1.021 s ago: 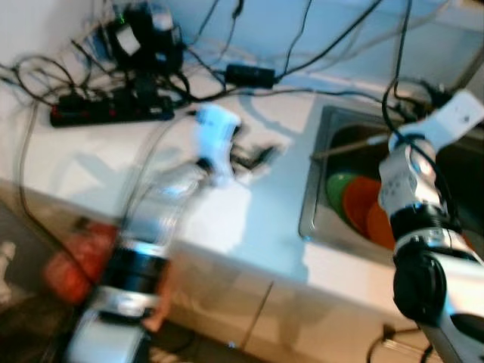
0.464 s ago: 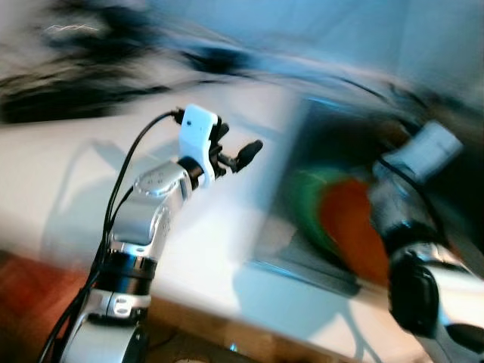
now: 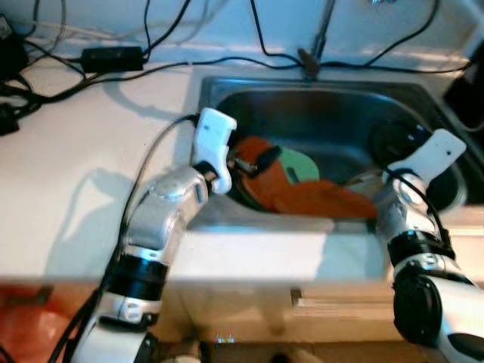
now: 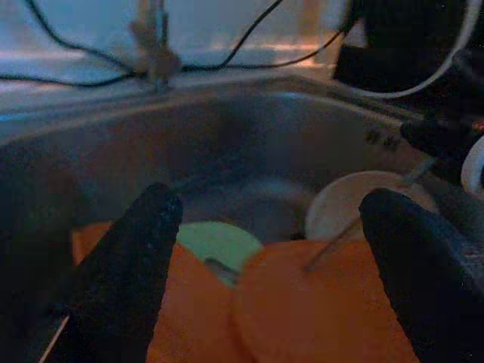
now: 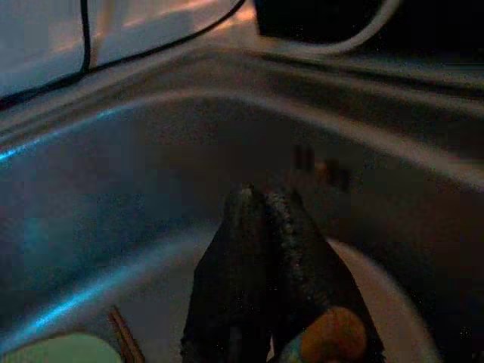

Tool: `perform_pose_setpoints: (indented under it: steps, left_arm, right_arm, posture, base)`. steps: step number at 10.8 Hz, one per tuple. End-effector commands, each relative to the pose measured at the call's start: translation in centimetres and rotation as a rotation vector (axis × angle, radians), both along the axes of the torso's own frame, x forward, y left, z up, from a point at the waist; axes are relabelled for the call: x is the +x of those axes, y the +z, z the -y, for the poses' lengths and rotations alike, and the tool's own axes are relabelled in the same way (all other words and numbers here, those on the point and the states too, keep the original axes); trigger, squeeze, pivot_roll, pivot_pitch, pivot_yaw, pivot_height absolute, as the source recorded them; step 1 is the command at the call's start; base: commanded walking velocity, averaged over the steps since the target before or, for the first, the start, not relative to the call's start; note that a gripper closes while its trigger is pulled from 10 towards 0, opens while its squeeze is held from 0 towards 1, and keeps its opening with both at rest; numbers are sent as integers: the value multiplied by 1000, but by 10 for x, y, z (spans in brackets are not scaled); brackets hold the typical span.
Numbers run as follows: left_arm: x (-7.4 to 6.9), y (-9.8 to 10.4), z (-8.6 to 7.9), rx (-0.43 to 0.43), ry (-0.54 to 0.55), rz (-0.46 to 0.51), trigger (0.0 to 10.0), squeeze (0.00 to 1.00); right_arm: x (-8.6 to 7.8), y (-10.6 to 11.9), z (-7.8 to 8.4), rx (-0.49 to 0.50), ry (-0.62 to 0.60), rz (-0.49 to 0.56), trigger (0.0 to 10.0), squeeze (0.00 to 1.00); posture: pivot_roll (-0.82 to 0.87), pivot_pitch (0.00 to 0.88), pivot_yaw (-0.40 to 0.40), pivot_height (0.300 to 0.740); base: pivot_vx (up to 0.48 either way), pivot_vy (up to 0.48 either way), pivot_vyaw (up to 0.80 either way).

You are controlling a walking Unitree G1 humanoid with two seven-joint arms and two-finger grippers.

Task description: Kitchen organization

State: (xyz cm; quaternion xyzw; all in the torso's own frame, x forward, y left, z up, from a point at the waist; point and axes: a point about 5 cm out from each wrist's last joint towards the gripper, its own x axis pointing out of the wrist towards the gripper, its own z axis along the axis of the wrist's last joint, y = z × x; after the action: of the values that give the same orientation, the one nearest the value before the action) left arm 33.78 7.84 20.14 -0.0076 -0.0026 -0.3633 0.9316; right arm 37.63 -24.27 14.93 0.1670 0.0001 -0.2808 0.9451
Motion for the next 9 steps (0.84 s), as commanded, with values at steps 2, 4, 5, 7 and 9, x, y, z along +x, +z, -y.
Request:
perform_pose_setpoints:
  steps: [2, 4, 5, 7, 9]
  left_arm:
    - [1, 7, -3, -9, 9, 20, 10000, 0]
    - [1, 5, -2, -4, 11, 24, 10000, 0]
    - [2, 6, -3, -6, 15, 25, 10000, 0]
    - [3, 7, -5, -1, 23, 28, 10000, 0]
    - [3, 6, -5, -3, 21, 25, 10000, 0]
  right_arm:
    - [-1, -10, -6, -5, 28, -50, 10000, 0]
    - [-1, -11, -6, -4, 41, -52, 10000, 0]
    - [-1, -10, -7, 0, 44, -51, 10000, 0]
    - [0, -9, -7, 0, 50, -49, 10000, 0]
    - [1, -8, -7, 7, 61, -42, 10000, 1000]
  posture:
    - [125, 99, -43, 740]
    - [124, 96, -40, 740]
    - [125, 93, -40, 740]
    - [126, 88, -39, 740]
    - [126, 87, -40, 740]
  base:
    - [144, 328, 0]
    - [0, 0, 0]
    - [0, 0, 0]
    - [0, 0, 0]
    - [0, 0, 0]
